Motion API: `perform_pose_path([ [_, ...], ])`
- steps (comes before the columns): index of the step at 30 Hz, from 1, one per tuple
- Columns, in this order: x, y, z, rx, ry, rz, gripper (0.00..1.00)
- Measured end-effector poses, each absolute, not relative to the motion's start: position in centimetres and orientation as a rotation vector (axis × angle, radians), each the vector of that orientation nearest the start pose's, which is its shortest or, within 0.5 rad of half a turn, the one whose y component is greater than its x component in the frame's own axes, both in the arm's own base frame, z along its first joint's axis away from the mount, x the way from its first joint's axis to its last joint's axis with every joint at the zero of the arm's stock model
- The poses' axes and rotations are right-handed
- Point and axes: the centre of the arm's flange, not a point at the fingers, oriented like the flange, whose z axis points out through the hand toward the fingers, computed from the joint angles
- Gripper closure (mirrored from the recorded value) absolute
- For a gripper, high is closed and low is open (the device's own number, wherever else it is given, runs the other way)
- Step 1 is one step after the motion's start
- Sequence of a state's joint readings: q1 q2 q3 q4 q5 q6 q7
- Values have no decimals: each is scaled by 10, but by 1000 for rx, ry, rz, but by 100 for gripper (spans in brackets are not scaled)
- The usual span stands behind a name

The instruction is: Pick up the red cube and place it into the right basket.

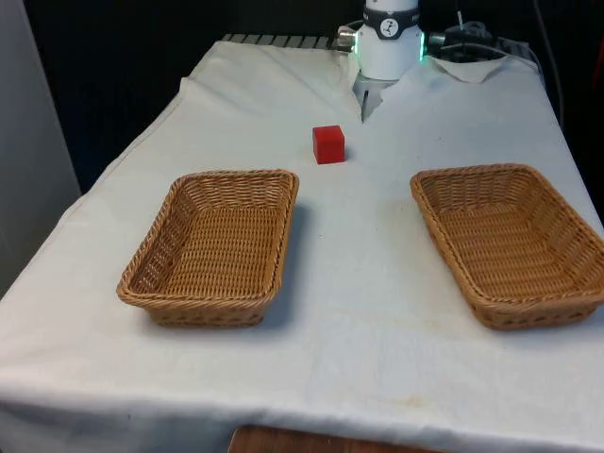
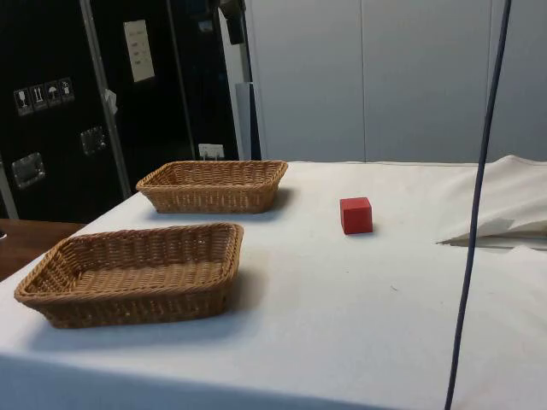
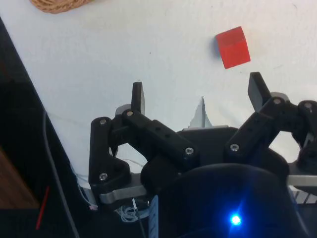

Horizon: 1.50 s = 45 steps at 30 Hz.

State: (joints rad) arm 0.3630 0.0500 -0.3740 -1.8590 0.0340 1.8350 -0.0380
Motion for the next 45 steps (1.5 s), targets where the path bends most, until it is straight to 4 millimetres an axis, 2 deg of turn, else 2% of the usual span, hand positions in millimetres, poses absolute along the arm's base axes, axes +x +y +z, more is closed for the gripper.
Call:
perform_pose_path([
  [21, 521, -15, 466, -3160, -54, 57, 0],
  [31, 495, -34, 455, -3152, -70, 29, 0],
  [45, 469, -64, 440, -3122, -124, 28, 0],
])
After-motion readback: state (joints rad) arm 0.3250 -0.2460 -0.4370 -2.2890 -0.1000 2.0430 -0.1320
